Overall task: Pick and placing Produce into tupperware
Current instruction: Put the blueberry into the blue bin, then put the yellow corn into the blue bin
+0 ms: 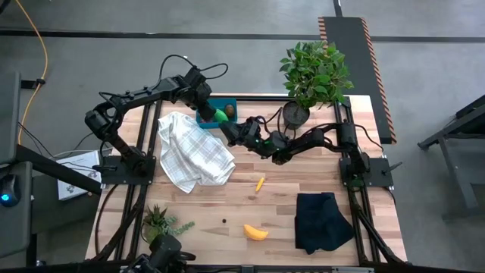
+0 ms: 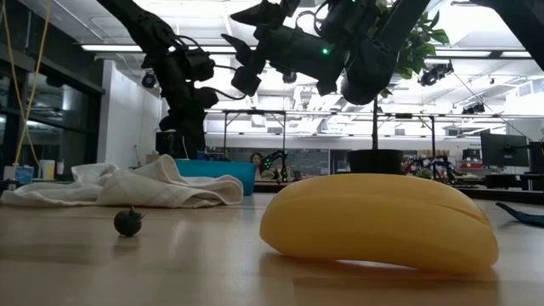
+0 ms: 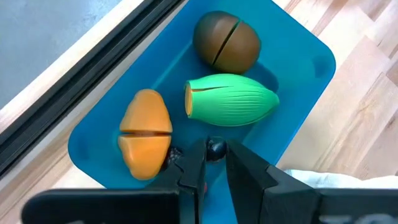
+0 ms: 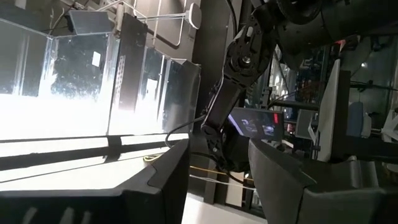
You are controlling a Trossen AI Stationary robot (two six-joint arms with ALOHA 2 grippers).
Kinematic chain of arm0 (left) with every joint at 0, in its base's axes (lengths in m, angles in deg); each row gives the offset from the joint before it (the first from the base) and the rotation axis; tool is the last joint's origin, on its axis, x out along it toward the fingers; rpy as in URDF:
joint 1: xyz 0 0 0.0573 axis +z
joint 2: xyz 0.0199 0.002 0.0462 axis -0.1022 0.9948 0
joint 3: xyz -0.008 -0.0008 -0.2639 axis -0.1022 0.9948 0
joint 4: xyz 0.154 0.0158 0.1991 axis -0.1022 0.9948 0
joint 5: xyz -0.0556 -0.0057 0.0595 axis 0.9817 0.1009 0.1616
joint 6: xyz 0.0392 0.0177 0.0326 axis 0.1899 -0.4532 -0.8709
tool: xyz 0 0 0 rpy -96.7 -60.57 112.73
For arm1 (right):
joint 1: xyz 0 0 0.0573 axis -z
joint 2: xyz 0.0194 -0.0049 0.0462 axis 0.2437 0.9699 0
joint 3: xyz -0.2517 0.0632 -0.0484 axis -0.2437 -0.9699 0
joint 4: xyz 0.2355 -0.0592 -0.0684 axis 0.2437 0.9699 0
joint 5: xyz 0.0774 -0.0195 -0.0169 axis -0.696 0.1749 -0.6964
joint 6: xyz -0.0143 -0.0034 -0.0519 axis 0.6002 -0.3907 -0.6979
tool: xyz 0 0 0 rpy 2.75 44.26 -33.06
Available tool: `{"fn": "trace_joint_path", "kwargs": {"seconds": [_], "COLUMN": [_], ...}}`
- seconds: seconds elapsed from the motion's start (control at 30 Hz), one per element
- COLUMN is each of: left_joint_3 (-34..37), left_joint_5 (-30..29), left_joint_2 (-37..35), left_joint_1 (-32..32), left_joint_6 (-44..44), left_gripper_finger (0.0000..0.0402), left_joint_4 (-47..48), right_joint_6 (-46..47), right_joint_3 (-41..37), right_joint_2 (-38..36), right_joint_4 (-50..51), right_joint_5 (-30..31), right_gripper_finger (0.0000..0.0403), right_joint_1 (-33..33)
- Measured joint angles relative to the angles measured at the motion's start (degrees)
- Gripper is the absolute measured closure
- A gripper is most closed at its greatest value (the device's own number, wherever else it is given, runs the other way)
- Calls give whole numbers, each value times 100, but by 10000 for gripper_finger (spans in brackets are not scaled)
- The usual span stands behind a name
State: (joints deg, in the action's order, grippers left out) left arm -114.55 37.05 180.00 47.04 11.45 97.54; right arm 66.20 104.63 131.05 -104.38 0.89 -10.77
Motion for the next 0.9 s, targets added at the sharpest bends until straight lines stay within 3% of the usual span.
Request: {"fn": "trace_joint_path", "kwargs": {"seconds": [0.5,0.77,0.9], "left_joint_3": [-10,-879,-1158], "left_joint_5": [297,1638,1899], "left_joint_2": [0,-163,-566], "left_joint_1": [0,0,2], "left_joint_6": [-5,-27,-150], "left_gripper_finger": [267,287,308], "left_joint_4": [-43,586,1014], "right_joint_6": [-30,-368,-653], "right_joint_3": [-2,-183,-574], "right_joint_2": [2,-205,-559], "right_joint_4": [-182,-195,-200], "right_joint_5": [-88,-294,-304], "right_gripper_finger": [246,246,246], "right_joint_1": [4,52,52]}}
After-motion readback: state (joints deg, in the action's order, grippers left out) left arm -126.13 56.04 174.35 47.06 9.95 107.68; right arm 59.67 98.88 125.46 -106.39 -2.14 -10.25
